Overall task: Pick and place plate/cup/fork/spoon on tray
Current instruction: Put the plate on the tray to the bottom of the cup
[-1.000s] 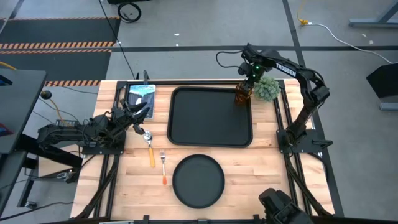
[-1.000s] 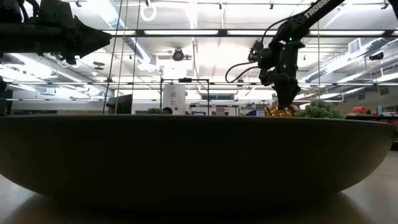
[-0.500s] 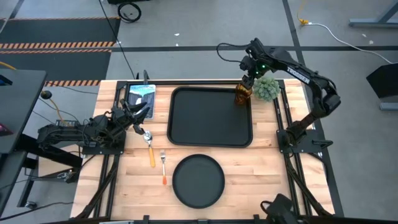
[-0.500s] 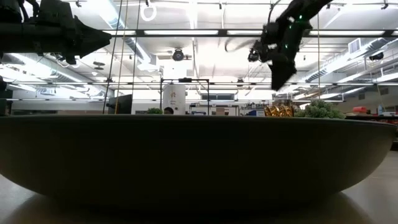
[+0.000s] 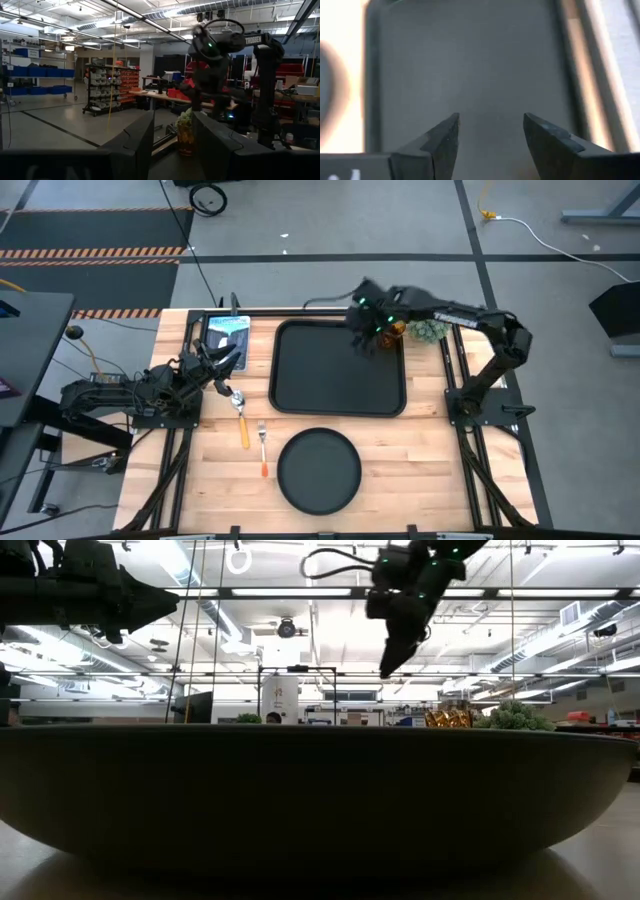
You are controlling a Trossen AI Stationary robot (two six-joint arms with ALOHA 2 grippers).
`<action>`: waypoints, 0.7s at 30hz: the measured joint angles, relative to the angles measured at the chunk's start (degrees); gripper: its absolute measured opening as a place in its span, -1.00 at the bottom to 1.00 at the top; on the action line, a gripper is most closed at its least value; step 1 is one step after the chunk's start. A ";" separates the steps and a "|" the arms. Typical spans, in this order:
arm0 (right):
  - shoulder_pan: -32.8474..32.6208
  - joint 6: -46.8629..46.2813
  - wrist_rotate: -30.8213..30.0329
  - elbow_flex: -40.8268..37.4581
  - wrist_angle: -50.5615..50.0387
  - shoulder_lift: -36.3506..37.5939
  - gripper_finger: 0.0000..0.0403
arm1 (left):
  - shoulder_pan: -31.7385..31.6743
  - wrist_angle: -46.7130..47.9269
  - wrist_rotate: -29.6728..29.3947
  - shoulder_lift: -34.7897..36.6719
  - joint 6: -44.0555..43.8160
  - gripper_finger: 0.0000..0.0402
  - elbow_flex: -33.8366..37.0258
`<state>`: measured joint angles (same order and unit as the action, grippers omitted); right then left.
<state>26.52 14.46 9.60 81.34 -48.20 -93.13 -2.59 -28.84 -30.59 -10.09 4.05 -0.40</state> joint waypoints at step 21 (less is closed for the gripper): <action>-23.10 -15.57 1.06 -0.26 2.67 -6.66 0.00 | 0.00 0.02 0.00 0.00 0.02 -0.29 0.02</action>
<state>3.42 -1.12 10.66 81.08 -45.54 -99.79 -2.59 -28.82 -30.59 -10.09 4.08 -0.38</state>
